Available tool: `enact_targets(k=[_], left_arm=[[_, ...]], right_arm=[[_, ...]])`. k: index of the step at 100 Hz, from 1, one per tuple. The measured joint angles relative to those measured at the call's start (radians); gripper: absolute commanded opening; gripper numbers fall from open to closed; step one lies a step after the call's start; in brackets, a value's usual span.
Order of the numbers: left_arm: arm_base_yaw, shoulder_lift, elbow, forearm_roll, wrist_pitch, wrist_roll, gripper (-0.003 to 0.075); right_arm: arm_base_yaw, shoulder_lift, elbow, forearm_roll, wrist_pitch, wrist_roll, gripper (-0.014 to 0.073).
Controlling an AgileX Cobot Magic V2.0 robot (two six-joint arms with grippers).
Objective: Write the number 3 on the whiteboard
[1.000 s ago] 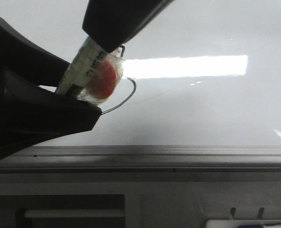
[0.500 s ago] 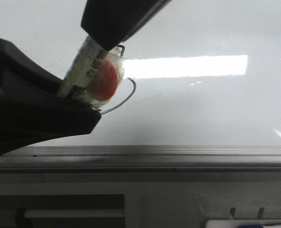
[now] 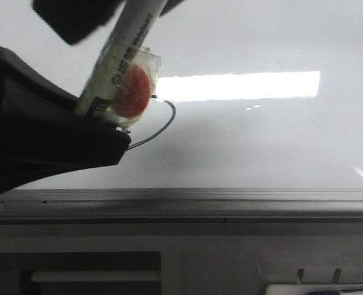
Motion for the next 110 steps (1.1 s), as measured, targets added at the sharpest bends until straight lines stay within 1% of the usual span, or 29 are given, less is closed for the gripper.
enact_targets(k=[17,27,34,39,55,75,92,110], left_arm=[[0.067,0.000,0.000,-0.355,-0.008,0.000,-0.0021],[0.118,0.000,0.000,-0.543,-0.025,-0.002,-0.0021],[0.148,0.000,0.000,-0.646,-0.035,-0.002,-0.0021],[0.165,0.000,0.000,-0.693,-0.039,-0.002,-0.0021],[0.188,0.016,-0.011,-0.757,-0.016,-0.002,-0.0021],[0.188,0.092,-0.077,-0.761,0.062,-0.003,-0.0021],[0.185,0.131,-0.114,-0.770,0.087,-0.007,-0.0021],[0.185,0.137,-0.118,-0.774,0.088,-0.009,-0.0021]], right_arm=[[0.000,-0.067,0.000,-0.006,-0.153,0.000,0.0613],[0.000,-0.115,0.000,-0.008,-0.187,0.000,0.0613],[0.000,-0.135,0.000,-0.008,-0.192,0.000,0.0613],[0.000,-0.146,0.000,-0.008,-0.192,0.000,0.0613],[0.000,-0.150,0.000,-0.008,-0.192,0.000,0.0613],[0.000,-0.150,0.000,-0.008,-0.190,0.000,0.0613],[0.000,-0.150,0.000,-0.008,-0.183,0.000,0.0613],[0.000,-0.150,0.000,-0.008,-0.183,0.000,0.0613]])
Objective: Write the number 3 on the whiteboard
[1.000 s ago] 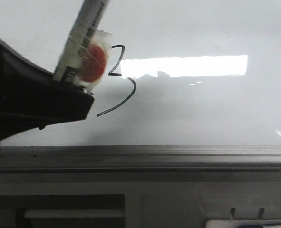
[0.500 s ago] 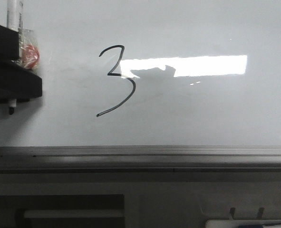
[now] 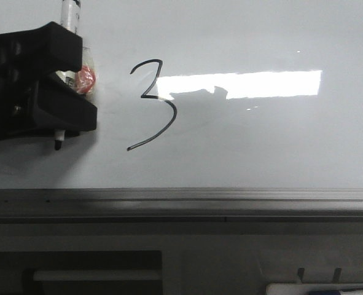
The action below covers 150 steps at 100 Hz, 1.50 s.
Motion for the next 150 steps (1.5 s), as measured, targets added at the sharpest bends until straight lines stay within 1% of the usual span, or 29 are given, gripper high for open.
enact_targets(k=[21,29,36,40,43,48,55,59,77,90,102,109,110,111,113,115,117,119,120,121,122,123,124,125,127,132,135,142,150], left_arm=[[0.000,0.000,-0.002,-0.009,0.001,-0.001,-0.0019],[0.000,0.000,-0.002,-0.008,0.002,-0.001,0.0017],[0.000,0.002,-0.002,-0.011,0.008,-0.001,0.0110],[0.000,0.002,-0.002,-0.011,0.008,-0.001,0.0197],[0.000,0.002,-0.002,-0.011,0.013,-0.001,0.0236],[-0.002,0.002,-0.004,-0.011,0.018,-0.001,0.0330],[-0.006,0.002,-0.008,-0.011,0.025,-0.001,0.0402],[-0.007,0.002,-0.010,-0.011,0.031,-0.001,0.0414],[-0.008,-0.010,-0.012,-0.011,0.049,-0.001,0.0410],[-0.008,-0.053,0.001,-0.011,0.054,-0.001,0.0410],[0.003,-0.120,0.032,-0.011,0.049,0.004,0.0410],[0.005,-0.178,0.055,-0.011,0.049,0.007,0.0395],[0.005,-0.190,0.057,-0.011,0.053,0.007,0.0392],[0.005,-0.197,0.061,-0.011,0.054,0.007,0.0383],[0.005,-0.217,0.066,-0.011,0.057,0.007,0.0372],[0.005,-0.238,0.069,-0.011,0.062,0.007,0.0350],[0.005,-0.259,0.073,-0.011,0.069,0.007,0.0322],[0.005,-0.282,0.079,-0.011,0.075,0.007,0.0288],[0.005,-0.290,0.082,-0.011,0.077,0.007,0.0277],[0.005,-0.305,0.081,-0.008,0.081,0.007,0.0251],[0.005,-0.313,0.084,-0.008,0.083,0.007,0.0237],[0.005,-0.321,0.086,-0.005,0.085,0.007,0.0209],[0.005,-0.337,0.086,-0.005,0.089,0.007,0.0195],[0.005,-0.345,0.089,0.000,0.092,0.007,0.0165],[0.005,-0.370,0.092,0.005,0.096,0.007,0.0136],[0.005,-0.431,0.097,0.029,0.104,0.007,0.0019],[0.005,-0.474,0.099,0.048,0.108,0.007,-0.0020],[0.005,-0.561,0.104,0.106,0.111,0.009,-0.0021],[0.005,-0.648,0.104,0.189,0.119,0.017,-0.0021]], right_arm=[[0.000,0.000,0.000,0.000,0.002,0.000,0.0613],[0.000,0.000,0.000,0.000,0.002,0.000,0.0613],[0.000,0.000,0.000,0.000,0.002,0.000,0.0613],[0.000,0.000,0.000,0.000,0.002,0.000,0.0613],[0.000,0.000,0.000,0.000,0.002,0.000,0.0613],[0.000,0.000,0.000,0.000,0.002,0.000,0.0613],[0.000,0.000,0.000,0.000,0.004,0.000,0.0613],[0.000,0.000,0.000,0.000,0.004,0.000,0.0613],[0.000,0.000,0.000,0.000,0.004,0.000,0.0613],[0.000,0.000,0.000,0.000,0.009,0.000,0.0612],[0.000,0.000,0.000,0.000,0.032,0.000,0.0563],[0.000,-0.001,0.000,0.000,0.045,0.000,0.0465],[0.000,-0.001,0.000,0.000,0.048,0.000,0.0416],[0.000,-0.004,0.000,0.000,0.052,0.000,0.0416],[0.000,-0.006,0.000,0.000,0.054,0.000,0.0335],[0.000,-0.008,0.000,0.000,0.059,0.000,0.0289],[0.000,-0.008,0.000,0.000,0.059,0.000,0.0190],[0.000,-0.012,0.000,0.000,0.061,0.000,0.0139],[0.000,-0.015,0.000,0.000,0.064,0.000,0.0087],[0.000,-0.015,0.000,0.000,0.065,0.000,0.0062],[0.000,-0.020,0.000,0.000,0.068,0.000,0.0011],[0.000,-0.020,0.002,0.000,0.068,0.000,-0.0013],[0.000,-0.023,0.002,0.000,0.070,0.000,-0.0061],[0.000,-0.027,0.002,0.000,0.072,0.000,-0.0070],[0.000,-0.033,0.004,0.000,0.072,0.000,-0.0060],[0.000,-0.049,0.011,0.000,0.072,0.002,-0.0049],[0.000,-0.060,0.019,0.000,0.072,0.002,-0.0048],[0.000,-0.095,0.043,0.000,0.066,0.002,-0.0048],[0.000,-0.150,0.089,-0.016,0.023,0.002,-0.0048]])
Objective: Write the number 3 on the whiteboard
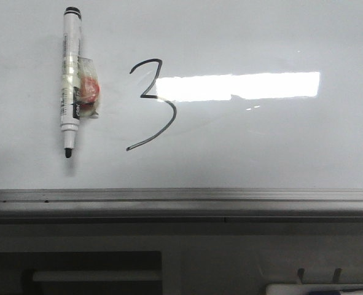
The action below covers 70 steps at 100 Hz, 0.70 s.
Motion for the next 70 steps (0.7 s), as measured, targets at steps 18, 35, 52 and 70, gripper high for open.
enact_targets(k=[18,35,52,70], left_arm=[[0.000,-0.161,0.000,0.206,0.063,0.030,-0.0021],[0.000,-0.247,0.022,0.285,0.131,0.034,-0.0021],[0.000,-0.285,0.072,0.298,0.156,0.036,-0.0021],[0.000,-0.290,0.080,0.296,0.160,0.037,-0.0020]], right_arm=[[0.000,-0.167,0.193,-0.024,-0.179,0.000,-0.0048],[0.000,-0.352,0.405,-0.029,-0.325,0.000,-0.0048],[0.000,-0.491,0.589,-0.029,-0.340,0.000,-0.0049],[0.000,-0.568,0.696,-0.030,-0.342,0.000,-0.0049]])
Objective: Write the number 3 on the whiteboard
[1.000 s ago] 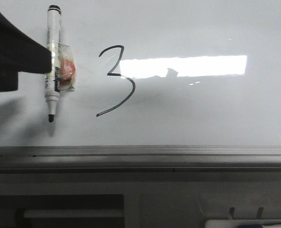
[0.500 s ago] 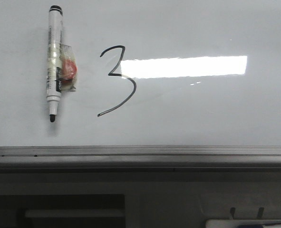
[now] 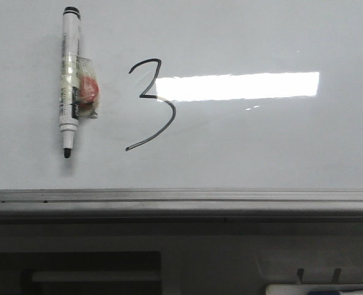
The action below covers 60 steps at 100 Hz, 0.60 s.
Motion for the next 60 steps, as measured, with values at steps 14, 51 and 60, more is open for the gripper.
enact_targets(k=[14,51,60], left_arm=[[0.000,0.000,0.000,-0.002,0.000,0.001,-0.0021],[0.000,0.000,0.000,-0.002,0.000,0.004,-0.0021],[0.000,0.000,0.001,-0.002,0.000,0.004,-0.0021]], right_arm=[[0.000,-0.004,0.030,0.000,0.001,0.000,-0.0049],[0.000,-0.004,0.041,-0.008,0.004,0.000,-0.0049],[0.000,-0.004,0.041,-0.008,0.004,0.000,-0.0049]])
